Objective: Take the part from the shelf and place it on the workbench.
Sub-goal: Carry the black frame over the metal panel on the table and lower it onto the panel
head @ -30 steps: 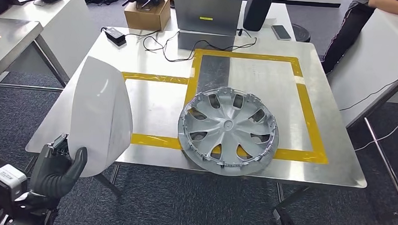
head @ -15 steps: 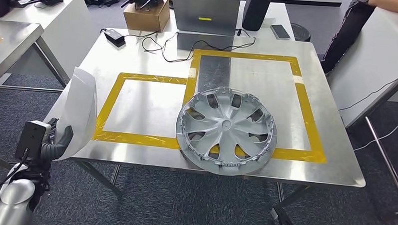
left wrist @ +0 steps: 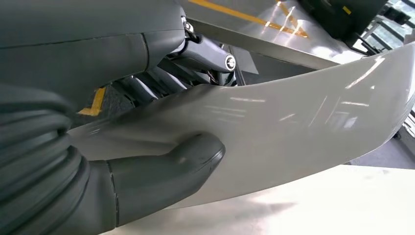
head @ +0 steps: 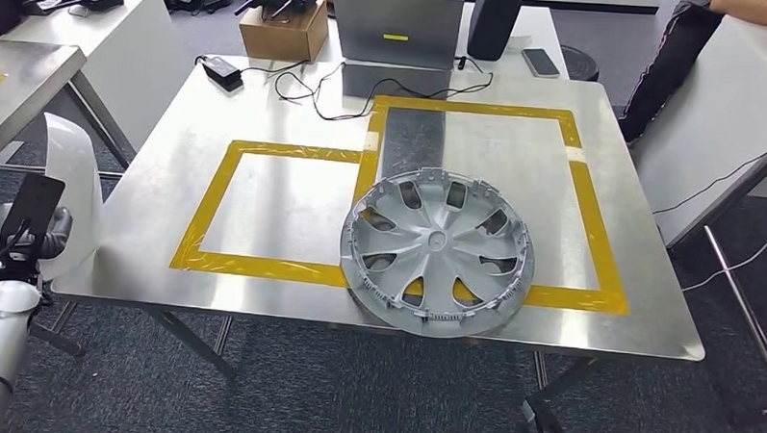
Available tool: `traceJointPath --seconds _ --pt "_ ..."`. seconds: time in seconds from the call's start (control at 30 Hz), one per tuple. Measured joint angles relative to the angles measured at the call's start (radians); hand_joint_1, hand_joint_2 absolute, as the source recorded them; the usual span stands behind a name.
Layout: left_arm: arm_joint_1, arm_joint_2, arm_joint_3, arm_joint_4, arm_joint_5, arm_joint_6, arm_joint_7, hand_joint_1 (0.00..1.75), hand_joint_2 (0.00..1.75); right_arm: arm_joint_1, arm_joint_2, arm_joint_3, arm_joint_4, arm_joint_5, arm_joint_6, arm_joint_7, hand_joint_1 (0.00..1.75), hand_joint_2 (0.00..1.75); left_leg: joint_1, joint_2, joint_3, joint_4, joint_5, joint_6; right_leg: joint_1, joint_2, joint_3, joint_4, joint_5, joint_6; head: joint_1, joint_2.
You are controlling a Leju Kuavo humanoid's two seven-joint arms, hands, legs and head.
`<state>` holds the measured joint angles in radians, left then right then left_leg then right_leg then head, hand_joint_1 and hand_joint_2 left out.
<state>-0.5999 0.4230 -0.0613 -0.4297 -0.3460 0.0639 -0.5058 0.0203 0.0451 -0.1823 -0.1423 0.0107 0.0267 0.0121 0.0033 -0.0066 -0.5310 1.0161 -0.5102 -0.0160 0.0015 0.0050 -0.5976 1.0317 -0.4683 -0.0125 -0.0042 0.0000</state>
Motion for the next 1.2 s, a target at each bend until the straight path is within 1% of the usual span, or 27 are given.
traceJointPath --seconds 0.1,0.23,0.33,0.5,0.63,0.9,1.07,1.2 --pt "-0.022 -0.014 -0.024 0.020 -0.021 0.003 -0.024 1.75 1.75 -0.004 0.003 0.000 0.000 0.004 -0.003 -0.005 0.00 0.00 0.000 0.001 0.000 0.000 0.000 0.000 0.000 0.001 0.000 0.000 0.000 0.000 0.000 0.000" --pt "-0.036 -0.043 -0.052 0.034 -0.035 -0.002 -0.059 1.75 1.75 -0.007 0.005 0.000 0.000 0.011 -0.005 -0.010 0.00 0.00 0.000 0.001 -0.001 0.000 -0.001 0.000 0.000 0.001 -0.001 -0.001 0.000 0.000 0.000 0.000" --pt "-0.041 -0.063 -0.069 0.038 -0.042 -0.004 -0.070 1.75 1.75 -0.008 0.006 0.000 0.000 0.014 -0.005 -0.010 0.00 0.00 0.000 0.002 -0.001 0.000 -0.001 0.000 0.000 0.002 -0.001 -0.001 0.000 0.000 0.000 0.000" --pt "-0.049 -0.082 -0.089 0.042 -0.054 -0.009 -0.092 1.75 1.75 -0.007 0.007 0.000 0.000 0.016 -0.005 -0.009 0.00 0.00 0.000 0.002 -0.002 0.000 -0.001 0.000 0.000 0.002 -0.002 -0.001 0.000 0.000 0.000 0.000" --pt "-0.063 -0.114 -0.120 0.041 -0.086 -0.002 -0.107 1.75 1.75 -0.008 0.007 0.000 0.000 0.017 -0.005 -0.009 0.00 0.00 0.000 0.001 -0.002 0.000 -0.001 0.000 0.000 0.002 -0.002 -0.001 0.000 0.000 0.000 0.000" --pt "-0.124 -0.194 -0.199 0.043 -0.143 0.018 -0.084 1.75 1.75 -0.009 0.007 0.000 0.000 0.015 -0.008 -0.008 0.00 0.00 -0.001 0.002 -0.002 0.000 -0.001 0.000 -0.001 0.002 -0.002 -0.001 0.001 0.001 0.000 0.000" --pt "-0.179 -0.242 -0.245 0.055 -0.179 0.030 -0.038 1.75 1.75 -0.012 0.007 0.000 0.000 0.016 -0.011 -0.011 0.00 0.00 -0.001 0.001 -0.003 0.000 -0.001 0.000 -0.001 0.001 -0.003 -0.001 0.001 0.001 0.000 0.000" --pt "-0.219 -0.269 -0.271 0.066 -0.190 0.036 -0.017 1.75 1.75 -0.013 0.007 0.000 0.000 0.017 -0.011 -0.019 0.00 0.00 -0.001 0.002 -0.003 0.000 -0.001 0.000 -0.001 0.002 -0.003 -0.001 0.001 0.001 0.000 0.000"
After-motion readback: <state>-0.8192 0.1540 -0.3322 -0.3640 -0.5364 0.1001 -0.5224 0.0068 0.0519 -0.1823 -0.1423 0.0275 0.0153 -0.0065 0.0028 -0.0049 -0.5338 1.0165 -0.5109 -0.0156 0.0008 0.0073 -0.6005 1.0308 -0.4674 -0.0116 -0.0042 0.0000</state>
